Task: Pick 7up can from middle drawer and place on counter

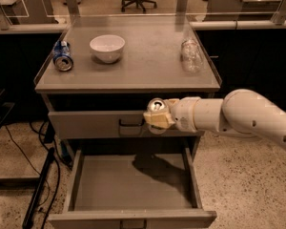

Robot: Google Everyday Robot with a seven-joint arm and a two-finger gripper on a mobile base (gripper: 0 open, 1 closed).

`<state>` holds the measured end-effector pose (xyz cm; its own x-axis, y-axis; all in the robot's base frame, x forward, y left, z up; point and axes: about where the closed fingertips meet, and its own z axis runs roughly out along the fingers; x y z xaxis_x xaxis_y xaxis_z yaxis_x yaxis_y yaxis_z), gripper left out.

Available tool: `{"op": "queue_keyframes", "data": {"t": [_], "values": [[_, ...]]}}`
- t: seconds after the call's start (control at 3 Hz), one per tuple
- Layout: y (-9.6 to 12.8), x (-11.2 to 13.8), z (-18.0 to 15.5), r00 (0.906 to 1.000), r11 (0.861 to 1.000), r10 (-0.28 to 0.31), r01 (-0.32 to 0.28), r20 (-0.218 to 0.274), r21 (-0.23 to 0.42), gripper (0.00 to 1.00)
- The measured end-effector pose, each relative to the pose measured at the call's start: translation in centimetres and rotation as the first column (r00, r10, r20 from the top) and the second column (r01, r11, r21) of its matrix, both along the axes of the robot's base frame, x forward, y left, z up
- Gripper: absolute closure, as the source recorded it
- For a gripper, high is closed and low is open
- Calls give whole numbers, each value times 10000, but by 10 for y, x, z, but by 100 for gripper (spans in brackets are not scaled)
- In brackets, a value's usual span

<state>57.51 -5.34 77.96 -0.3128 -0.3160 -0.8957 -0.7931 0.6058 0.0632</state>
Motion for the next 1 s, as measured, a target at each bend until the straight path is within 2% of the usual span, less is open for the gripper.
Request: {"op": "queue_keyframes", "data": {"t": [0.33, 1.0], "values": [[-8, 3, 36, 9994, 9992, -95, 108, 343, -381, 100], [-13, 0, 57, 9965, 9991, -379, 392, 743, -153, 100]]}}
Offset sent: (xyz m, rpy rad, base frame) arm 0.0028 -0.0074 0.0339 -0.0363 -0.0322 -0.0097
